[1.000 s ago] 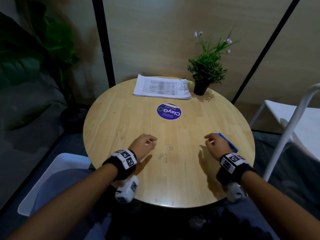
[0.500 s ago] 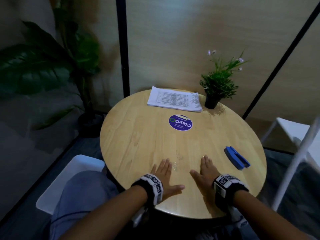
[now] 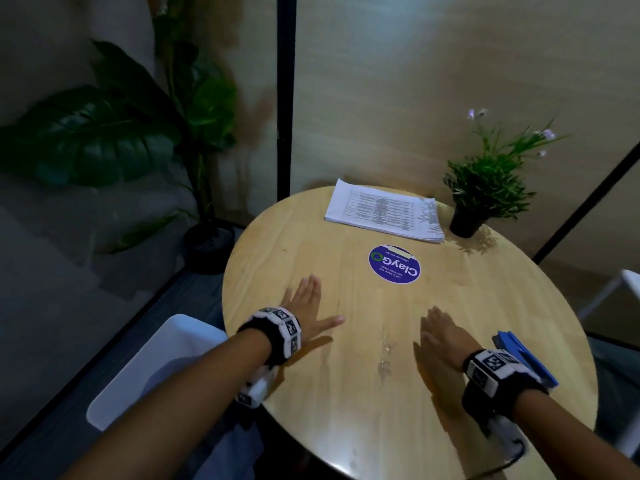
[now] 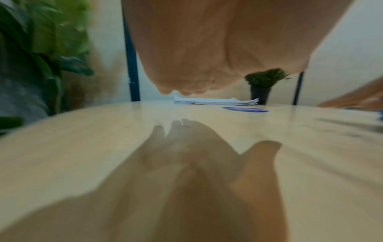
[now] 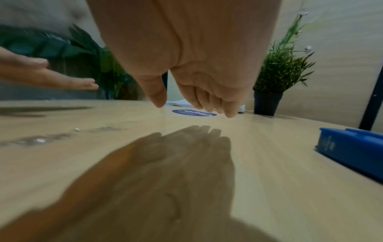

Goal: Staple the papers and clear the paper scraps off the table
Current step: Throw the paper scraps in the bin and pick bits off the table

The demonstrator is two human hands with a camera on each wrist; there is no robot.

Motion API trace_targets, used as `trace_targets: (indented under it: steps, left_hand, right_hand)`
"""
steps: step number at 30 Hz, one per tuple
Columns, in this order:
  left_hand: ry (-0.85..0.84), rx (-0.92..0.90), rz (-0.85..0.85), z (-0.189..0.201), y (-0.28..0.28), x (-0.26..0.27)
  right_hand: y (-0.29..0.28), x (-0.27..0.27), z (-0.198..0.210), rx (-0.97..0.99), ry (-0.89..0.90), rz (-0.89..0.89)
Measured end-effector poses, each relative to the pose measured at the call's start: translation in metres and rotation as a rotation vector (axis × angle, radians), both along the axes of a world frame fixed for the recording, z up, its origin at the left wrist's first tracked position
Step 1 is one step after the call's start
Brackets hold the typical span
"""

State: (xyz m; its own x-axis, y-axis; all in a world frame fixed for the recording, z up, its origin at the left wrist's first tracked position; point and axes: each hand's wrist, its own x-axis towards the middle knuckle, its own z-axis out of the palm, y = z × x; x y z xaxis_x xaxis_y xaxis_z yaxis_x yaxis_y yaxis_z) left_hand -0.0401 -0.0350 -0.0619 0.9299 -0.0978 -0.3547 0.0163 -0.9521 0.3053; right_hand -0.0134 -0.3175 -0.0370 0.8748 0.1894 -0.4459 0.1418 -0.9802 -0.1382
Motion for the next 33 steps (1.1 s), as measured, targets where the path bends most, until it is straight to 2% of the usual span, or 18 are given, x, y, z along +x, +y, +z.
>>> trace_targets:
  steps: [3, 9, 14, 18, 28, 33]
  left_hand:
    - [0.016, 0.096, 0.095, 0.001, 0.043, 0.024]
    - [0.045, 0.166, 0.418, -0.022, 0.124, 0.048]
    - [0.16, 0.118, 0.473, -0.043, 0.133, 0.044]
    - [0.142, 0.117, 0.398, -0.037, 0.101, 0.043]
    - [0.102, -0.001, -0.007, -0.017, -0.009, -0.004]
    - [0.122, -0.059, -0.241, -0.024, -0.052, -0.035]
  right_hand:
    - [0.001, 0.016, -0.013, -0.033, 0.041, -0.028]
    - [0.007, 0.03, -0.042, -0.064, 0.01, -0.005]
    - [0.007, 0.027, -0.043, -0.014, 0.004, 0.016]
    - [0.027, 0.018, -0.04, 0.032, 0.03, 0.134]
    - [0.064, -0.039, -0.028, 0.191, 0.167, 0.326]
    - [0.059, -0.061, -0.024, 0.296, 0.277, 0.307]
